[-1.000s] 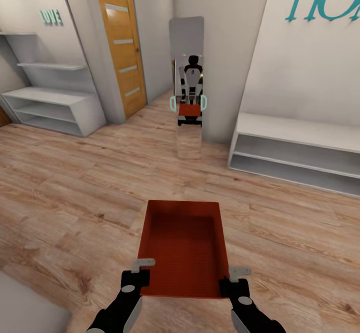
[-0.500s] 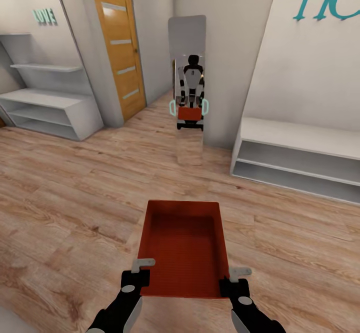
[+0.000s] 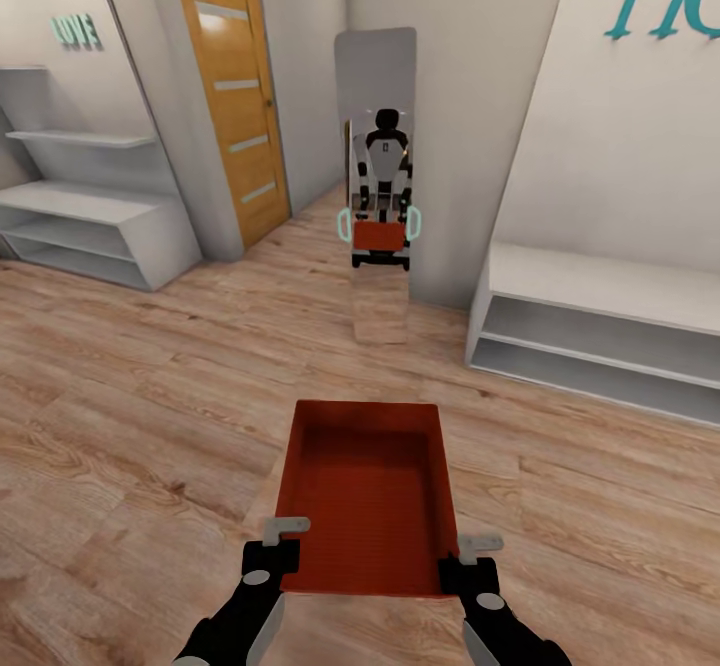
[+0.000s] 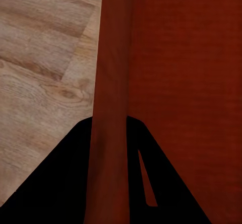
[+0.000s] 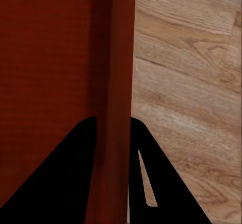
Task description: Move the two storage containers from the living room to the garage. In the garage, place one container on the floor and stack the other container on top of it (either order is fine).
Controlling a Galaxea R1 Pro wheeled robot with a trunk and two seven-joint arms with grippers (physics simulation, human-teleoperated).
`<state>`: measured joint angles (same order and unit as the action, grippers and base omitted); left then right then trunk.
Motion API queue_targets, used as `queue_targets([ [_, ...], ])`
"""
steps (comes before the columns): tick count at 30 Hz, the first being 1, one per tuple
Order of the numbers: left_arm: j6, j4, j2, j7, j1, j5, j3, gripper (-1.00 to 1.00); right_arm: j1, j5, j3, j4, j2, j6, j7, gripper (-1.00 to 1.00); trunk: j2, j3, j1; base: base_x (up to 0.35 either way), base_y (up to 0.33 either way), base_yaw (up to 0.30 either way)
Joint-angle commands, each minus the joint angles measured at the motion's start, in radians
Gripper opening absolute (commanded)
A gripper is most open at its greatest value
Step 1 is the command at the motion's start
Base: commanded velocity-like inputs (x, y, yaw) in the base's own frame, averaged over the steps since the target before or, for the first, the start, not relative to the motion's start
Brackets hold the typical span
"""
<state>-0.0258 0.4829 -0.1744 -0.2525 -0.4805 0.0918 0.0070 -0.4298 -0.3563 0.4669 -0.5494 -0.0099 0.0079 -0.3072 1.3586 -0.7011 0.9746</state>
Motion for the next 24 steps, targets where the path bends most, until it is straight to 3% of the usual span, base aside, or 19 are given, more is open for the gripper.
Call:
queue_targets([
  [1,-0.003,-0.049,0.000,0.027,0.000,0.011,-0.018,-1.00,-0.003,0.003,0.007,-0.004,-0.034,0.001,-0.001,-1.00,0.000,-0.001,0.001,0.336,0.000,0.000],
  [18,-0.003,-0.049,0.000,0.027,0.000,0.011,-0.018,-1.00,-0.003,0.003,0.007,-0.004,-0.033,0.001,-0.003,-1.00,0.000,-0.001,0.001,0.336,0.000,0.002],
  [24,-0.003,-0.049,0.000,0.026,0.000,0.011,-0.018,-1.00,-0.003,0.002,0.007,-0.004,-0.033,0.000,-0.010,-1.00,0.000,-0.001,0.001,0.336,0.000,0.198],
])
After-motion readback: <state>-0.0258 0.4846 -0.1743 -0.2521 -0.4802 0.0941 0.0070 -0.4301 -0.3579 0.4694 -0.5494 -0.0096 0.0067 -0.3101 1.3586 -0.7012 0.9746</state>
